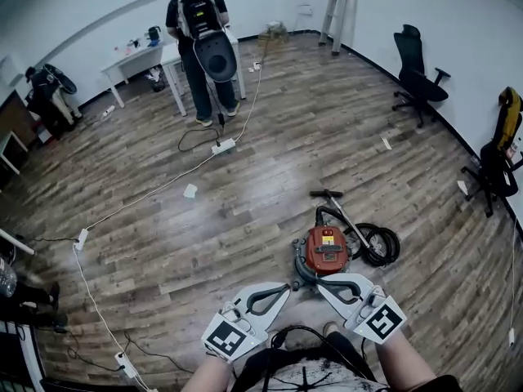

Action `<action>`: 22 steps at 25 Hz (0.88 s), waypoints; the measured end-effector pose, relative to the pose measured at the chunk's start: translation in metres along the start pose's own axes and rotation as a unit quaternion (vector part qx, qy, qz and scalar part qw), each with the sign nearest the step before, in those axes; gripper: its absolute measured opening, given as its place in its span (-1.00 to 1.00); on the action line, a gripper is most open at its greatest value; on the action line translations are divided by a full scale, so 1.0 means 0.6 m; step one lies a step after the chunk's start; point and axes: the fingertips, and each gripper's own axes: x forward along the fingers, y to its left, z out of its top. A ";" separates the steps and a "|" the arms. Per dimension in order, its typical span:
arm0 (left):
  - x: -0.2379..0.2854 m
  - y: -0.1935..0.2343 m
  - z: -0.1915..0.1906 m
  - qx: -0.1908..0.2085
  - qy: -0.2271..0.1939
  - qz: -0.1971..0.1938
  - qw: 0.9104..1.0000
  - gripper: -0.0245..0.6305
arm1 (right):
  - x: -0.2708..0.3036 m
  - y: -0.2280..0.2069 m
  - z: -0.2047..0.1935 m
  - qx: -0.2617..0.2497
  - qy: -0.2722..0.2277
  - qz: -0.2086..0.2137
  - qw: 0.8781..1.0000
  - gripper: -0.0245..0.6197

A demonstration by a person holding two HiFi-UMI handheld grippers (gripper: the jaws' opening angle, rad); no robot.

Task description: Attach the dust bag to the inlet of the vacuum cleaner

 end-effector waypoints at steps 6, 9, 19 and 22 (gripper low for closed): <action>0.038 -0.019 0.032 -0.011 -0.005 0.045 0.999 -0.92 | -0.032 -0.043 0.025 0.013 -0.008 0.043 0.999 -0.90; 0.061 -0.026 0.038 -0.011 0.007 0.074 0.997 -0.92 | -0.051 -0.065 0.053 0.015 -0.015 0.066 0.998 -0.90; 0.140 -0.048 0.049 -0.036 0.009 0.128 0.991 -0.92 | -0.107 -0.116 0.022 -0.004 -0.012 0.121 0.993 -0.90; 0.156 -0.062 0.046 -0.061 0.003 0.137 0.989 -0.91 | -0.129 -0.126 -0.001 -0.006 -0.003 0.125 0.992 -0.90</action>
